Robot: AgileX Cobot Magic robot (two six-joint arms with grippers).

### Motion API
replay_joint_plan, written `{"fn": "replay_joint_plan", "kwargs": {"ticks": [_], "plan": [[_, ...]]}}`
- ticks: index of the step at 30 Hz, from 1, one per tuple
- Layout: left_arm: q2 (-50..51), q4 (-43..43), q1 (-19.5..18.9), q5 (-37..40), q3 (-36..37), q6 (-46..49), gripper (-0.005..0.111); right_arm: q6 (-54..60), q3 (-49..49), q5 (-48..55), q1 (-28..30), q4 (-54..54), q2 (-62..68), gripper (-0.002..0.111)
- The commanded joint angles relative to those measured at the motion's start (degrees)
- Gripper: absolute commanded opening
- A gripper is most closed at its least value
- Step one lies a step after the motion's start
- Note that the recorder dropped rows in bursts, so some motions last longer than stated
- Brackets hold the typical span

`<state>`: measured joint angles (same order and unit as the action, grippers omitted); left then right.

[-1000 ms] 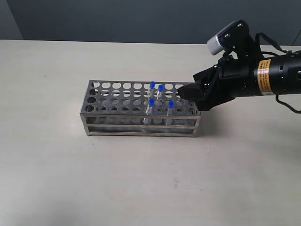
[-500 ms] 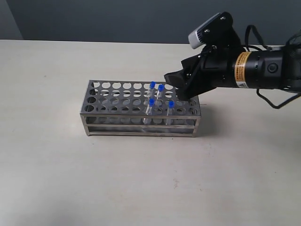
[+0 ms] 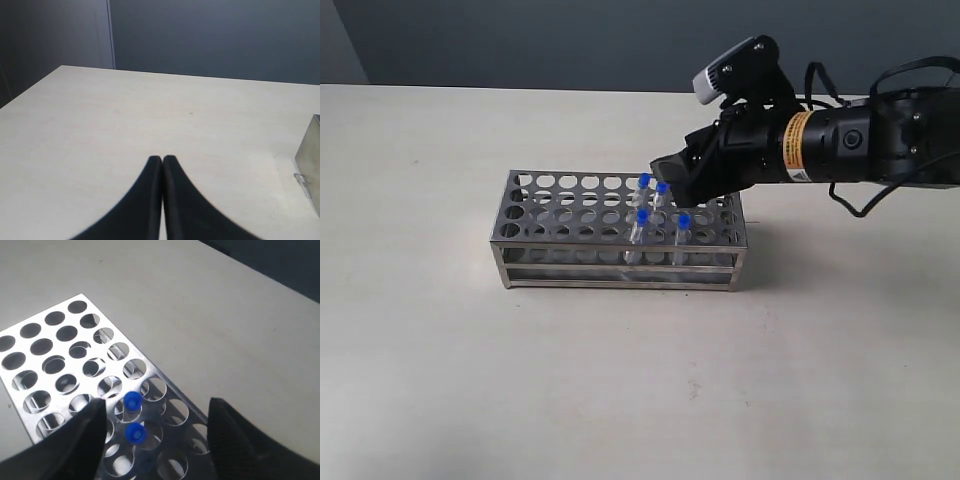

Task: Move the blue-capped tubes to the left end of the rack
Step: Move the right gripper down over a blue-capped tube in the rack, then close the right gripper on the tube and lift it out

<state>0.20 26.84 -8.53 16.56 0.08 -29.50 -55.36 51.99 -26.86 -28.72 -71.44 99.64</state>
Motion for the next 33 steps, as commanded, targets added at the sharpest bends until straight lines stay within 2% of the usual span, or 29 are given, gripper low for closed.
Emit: {"fn": "replay_joint_plan", "kwargs": {"ticks": [1,28,30,31,32,33], "plan": [[-0.2,0.18,0.15,0.14,-0.08,-0.1,0.001,-0.23,0.34,-0.1,-1.01,-0.2,1.55,0.058],[-0.2,0.18,0.15,0.14,-0.08,-0.1,0.001,-0.12,2.13,3.43,-2.41,0.16,6.08,0.057],[-0.2,0.18,0.15,0.14,-0.08,-0.1,0.001,-0.12,2.13,3.58,-2.41,0.16,6.08,0.051],[-0.2,0.18,0.15,0.14,-0.08,-0.1,0.001,-0.12,2.13,3.59,-2.41,0.03,6.08,0.038],[-0.2,0.18,0.15,0.14,-0.08,-0.1,0.001,-0.12,2.13,3.59,-2.41,0.03,6.08,0.032],[-0.2,0.18,0.15,0.14,-0.08,-0.1,0.001,-0.25,2.13,3.59,-2.41,0.03,6.08,0.018]]}}
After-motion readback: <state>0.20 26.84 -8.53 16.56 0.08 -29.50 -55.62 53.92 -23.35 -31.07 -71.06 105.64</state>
